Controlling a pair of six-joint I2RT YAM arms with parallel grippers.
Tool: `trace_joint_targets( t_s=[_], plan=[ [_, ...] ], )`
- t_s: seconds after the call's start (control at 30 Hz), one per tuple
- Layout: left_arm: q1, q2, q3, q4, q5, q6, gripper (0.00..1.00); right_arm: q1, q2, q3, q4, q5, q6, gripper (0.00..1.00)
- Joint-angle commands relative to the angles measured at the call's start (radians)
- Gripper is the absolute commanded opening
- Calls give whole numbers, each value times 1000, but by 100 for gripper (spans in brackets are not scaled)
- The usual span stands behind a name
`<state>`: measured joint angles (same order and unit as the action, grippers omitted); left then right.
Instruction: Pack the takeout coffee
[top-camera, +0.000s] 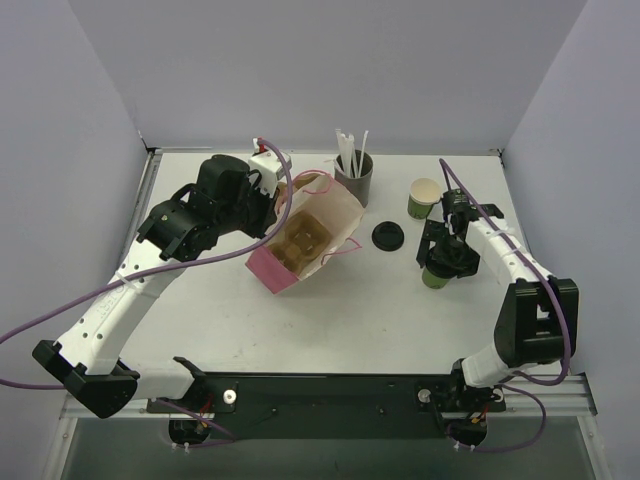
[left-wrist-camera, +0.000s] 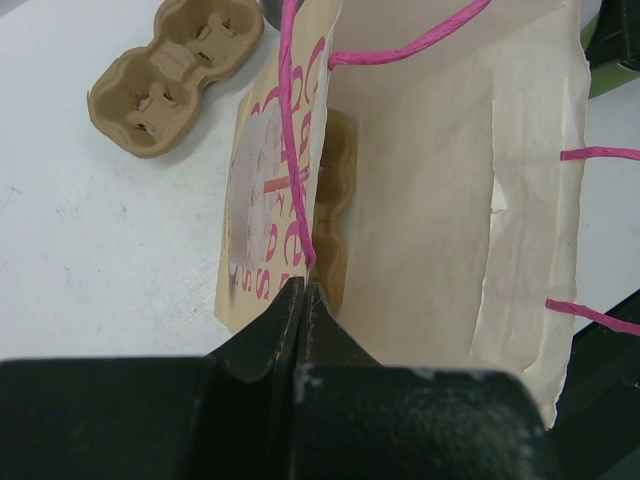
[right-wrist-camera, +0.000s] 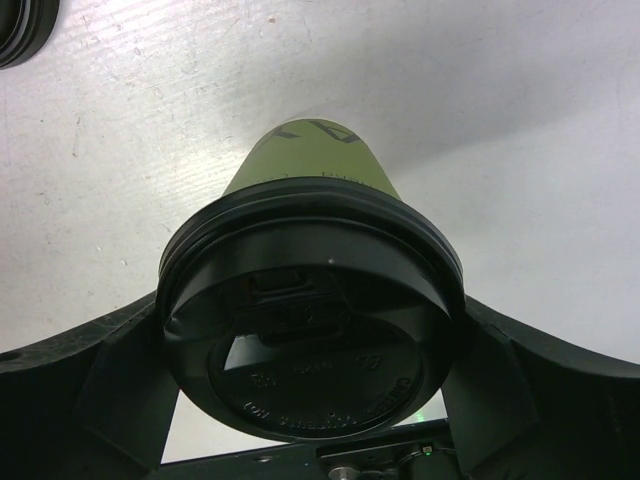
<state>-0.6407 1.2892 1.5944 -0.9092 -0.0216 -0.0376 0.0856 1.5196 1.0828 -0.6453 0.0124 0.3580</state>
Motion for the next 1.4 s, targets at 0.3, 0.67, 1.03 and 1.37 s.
trace_joint_targets(
  t_s=[0.3, 0.67, 1.03, 1.37],
  plan=[
    [-4, -21, -1, 58, 11, 19, 0, 45, -208, 127, -158, -2, 45, 57],
    [-14, -4, -10, 76, 66, 11, 0, 152, -335, 403, -295, -34, 90, 57],
    [-53, 28, 15, 64, 98, 18, 0, 181, -378, 557, -318, -140, 121, 58],
    [-119, 73, 59, 76, 91, -18, 0, 241, -395, 637, -283, -284, 160, 58]
  ],
)
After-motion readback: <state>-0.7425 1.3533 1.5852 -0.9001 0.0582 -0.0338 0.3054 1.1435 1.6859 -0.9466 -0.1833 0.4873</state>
